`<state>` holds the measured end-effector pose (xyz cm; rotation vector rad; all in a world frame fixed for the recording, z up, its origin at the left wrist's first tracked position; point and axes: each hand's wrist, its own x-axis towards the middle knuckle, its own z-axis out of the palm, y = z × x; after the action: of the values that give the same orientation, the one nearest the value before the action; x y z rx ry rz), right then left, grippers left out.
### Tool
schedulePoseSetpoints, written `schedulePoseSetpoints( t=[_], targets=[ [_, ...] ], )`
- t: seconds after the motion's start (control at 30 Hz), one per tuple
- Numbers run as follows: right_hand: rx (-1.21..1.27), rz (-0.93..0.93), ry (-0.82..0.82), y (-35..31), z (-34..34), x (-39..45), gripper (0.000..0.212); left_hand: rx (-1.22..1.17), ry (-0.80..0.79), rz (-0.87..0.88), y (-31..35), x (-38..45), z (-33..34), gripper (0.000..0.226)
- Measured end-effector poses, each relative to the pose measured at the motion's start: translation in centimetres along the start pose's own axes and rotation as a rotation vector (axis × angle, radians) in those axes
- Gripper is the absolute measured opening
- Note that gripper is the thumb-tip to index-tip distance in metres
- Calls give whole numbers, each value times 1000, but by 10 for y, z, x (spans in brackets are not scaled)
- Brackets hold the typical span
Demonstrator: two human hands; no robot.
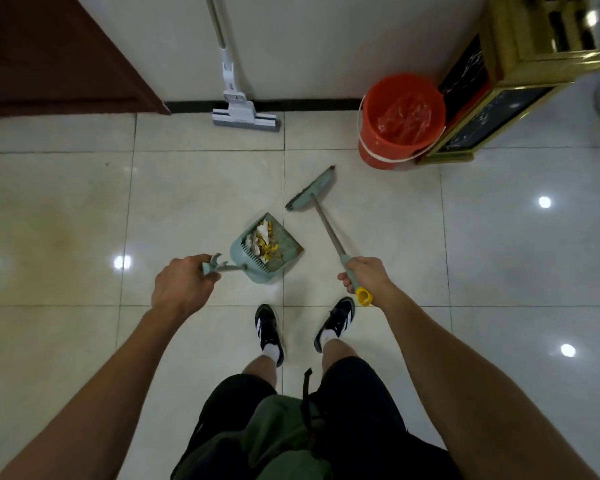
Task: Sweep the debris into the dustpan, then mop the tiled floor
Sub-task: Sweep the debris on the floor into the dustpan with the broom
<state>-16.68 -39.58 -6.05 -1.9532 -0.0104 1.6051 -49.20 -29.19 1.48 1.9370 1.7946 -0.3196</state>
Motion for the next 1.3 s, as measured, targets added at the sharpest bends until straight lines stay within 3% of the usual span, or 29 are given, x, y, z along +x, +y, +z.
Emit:
schedulePoseSetpoints(
  t=[0.1,0.2,0.7,0.97,1.17,1.3],
  targets=[
    [-93,20,-11,5,-16,16,47,26,4,-25,14,0,7,18],
    [-177,40,-17,23,-41,20,52,69,-4,9,26,1,15,15],
    [-219,127,212,115,-86,-39,51,208,-109,243,77,34,27,13],
    [-167,47,319,154,-94,-75,47,246,-110,362,95,45,38,13],
    [-636,-129,426,166,-114,-89,46,272,-94,400,101,51,42,11],
    [-858,-133,424,151,-111,-76,45,272,-87,385,107,54,41,9]
  ],
)
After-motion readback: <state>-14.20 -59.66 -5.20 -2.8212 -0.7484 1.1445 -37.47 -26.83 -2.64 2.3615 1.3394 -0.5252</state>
